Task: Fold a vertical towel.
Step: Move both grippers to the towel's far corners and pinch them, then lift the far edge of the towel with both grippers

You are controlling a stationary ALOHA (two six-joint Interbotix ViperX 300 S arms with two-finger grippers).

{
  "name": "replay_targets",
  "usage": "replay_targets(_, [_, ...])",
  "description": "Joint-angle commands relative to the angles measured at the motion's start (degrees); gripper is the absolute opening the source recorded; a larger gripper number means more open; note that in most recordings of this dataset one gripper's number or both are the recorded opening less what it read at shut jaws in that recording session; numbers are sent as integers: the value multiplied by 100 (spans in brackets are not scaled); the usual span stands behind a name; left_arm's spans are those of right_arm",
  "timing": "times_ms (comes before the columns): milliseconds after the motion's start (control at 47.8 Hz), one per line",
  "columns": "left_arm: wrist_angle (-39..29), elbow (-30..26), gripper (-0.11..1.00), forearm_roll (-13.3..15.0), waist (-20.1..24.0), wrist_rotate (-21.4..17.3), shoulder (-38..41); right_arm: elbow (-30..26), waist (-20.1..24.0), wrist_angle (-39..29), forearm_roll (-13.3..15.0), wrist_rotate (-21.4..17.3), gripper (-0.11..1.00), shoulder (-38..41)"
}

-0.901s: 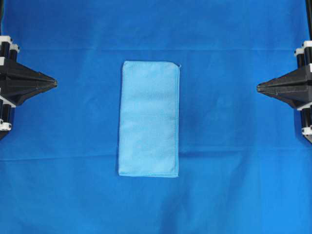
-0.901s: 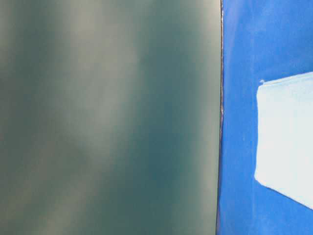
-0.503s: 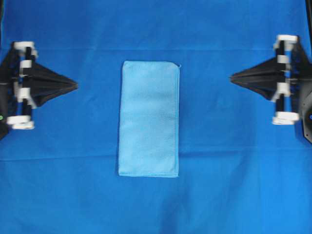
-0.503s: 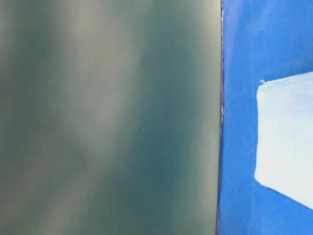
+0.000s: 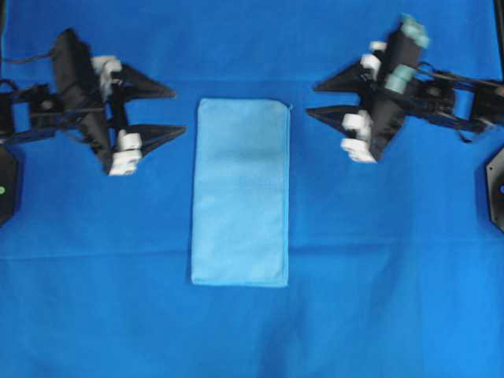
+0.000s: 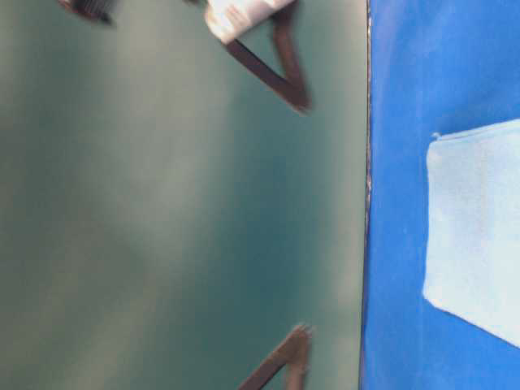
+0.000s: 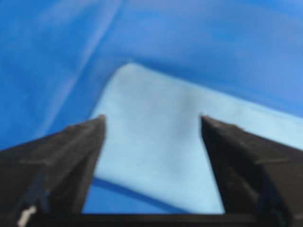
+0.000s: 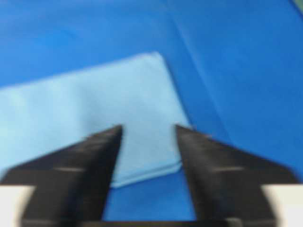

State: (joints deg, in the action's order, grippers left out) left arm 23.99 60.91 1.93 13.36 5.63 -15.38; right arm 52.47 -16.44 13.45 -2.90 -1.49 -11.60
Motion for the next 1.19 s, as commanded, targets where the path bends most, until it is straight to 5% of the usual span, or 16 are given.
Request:
replay_targets(0, [141,-220,77,9,167,-9,396,-308,-123,18,18,44,64,431])
replay_targets(377, [615,-642,74,9,668,-9,1890,-896,-378,44,88,70,60,1793])
replay_targets(984, [712,-1055,73,9,782,-9,2927,-923,-325,62,97,70,59,2145])
replay_targets(1089, [686,-1037,69,0,773,-9,2936,-923,-281,53,132,70,51,2153])
replay_targets(1173, [668,-1037,57,0,721,-70,2936,-923,-264,35,167,70,35,2153])
